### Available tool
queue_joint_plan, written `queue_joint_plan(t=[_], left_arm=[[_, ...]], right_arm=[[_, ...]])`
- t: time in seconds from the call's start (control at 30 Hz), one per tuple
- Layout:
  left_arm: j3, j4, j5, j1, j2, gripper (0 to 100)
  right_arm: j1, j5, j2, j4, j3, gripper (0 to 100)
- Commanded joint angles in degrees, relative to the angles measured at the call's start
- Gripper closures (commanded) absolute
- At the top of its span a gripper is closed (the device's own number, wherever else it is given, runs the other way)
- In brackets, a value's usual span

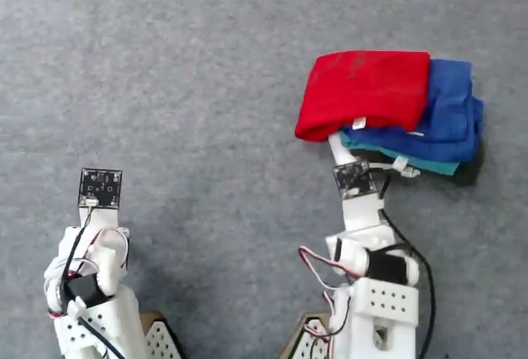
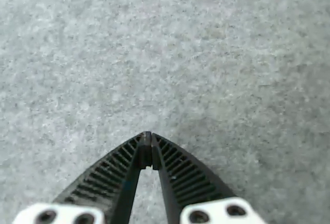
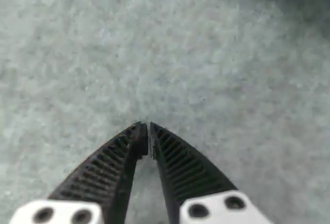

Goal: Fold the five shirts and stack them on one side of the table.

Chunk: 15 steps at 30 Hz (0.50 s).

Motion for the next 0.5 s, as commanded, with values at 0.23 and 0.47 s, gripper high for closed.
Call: queue_joint_plan(t=[0.23, 0.47], left_arm=[[2.2, -0.5, -0.3, 0.2, -0.4, 97], [2.2, -0.5, -0.3, 0.2, -0.4, 97]], right_arm=[[-1.1, 0.0, -22.3, 10.5, 2.7, 98.4], [-1.1, 0.0, -27.5, 13.5, 2.4, 98.4]])
